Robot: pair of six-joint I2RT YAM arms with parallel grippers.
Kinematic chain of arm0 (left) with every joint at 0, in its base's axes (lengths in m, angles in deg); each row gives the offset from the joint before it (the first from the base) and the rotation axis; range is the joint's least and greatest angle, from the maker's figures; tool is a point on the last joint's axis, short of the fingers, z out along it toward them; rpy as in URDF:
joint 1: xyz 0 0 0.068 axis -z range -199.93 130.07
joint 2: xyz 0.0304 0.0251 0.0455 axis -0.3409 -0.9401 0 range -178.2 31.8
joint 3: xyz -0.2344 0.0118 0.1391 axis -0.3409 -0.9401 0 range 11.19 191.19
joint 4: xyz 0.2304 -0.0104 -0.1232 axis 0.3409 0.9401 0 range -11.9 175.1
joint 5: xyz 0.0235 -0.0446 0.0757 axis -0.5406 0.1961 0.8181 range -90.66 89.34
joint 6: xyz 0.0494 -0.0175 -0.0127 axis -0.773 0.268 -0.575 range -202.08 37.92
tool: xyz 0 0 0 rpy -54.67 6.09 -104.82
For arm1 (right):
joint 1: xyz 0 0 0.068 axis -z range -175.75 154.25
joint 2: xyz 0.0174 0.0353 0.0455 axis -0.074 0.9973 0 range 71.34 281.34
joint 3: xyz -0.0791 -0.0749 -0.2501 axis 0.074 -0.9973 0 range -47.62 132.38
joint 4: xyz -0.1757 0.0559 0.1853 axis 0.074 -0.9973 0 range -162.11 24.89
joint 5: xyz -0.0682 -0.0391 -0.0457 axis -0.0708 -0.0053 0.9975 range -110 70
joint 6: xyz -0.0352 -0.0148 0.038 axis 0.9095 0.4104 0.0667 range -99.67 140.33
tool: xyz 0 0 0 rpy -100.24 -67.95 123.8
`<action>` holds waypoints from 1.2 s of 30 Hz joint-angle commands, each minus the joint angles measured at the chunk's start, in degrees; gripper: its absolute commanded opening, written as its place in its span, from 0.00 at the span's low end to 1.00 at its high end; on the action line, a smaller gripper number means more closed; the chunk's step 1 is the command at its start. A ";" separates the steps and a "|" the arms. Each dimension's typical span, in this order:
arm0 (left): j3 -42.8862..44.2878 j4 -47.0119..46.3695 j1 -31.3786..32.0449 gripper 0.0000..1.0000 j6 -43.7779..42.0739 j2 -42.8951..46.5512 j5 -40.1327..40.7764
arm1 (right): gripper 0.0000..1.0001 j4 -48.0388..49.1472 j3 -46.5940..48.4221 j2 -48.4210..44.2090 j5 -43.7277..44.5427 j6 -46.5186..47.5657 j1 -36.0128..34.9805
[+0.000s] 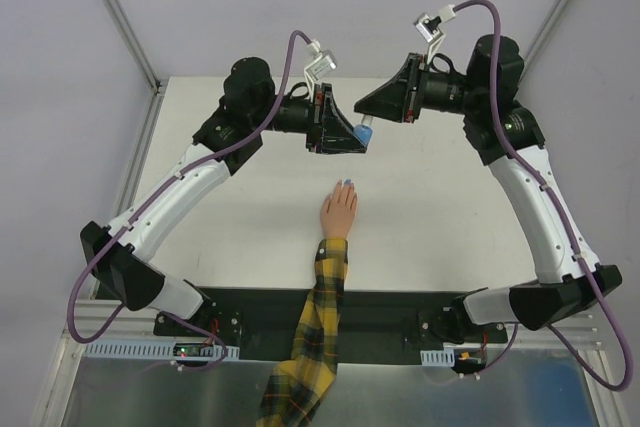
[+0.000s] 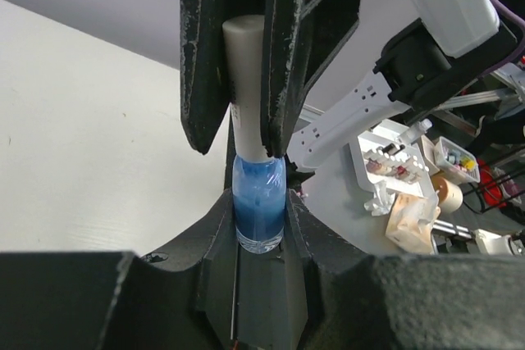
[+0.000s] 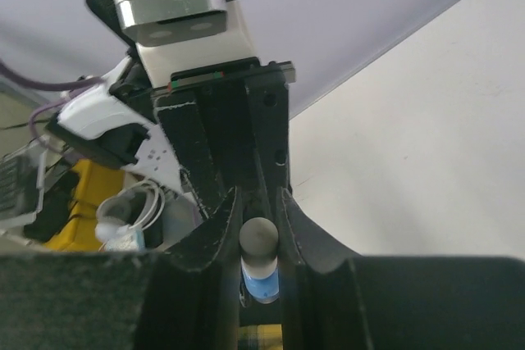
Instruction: Paint the nails
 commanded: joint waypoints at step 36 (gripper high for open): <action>3.33 2.29 -1.65 0.00 -2.21 0.01 -1.15 | 0.87 -17.71 10.62 -0.20 4.33 11.87 -5.36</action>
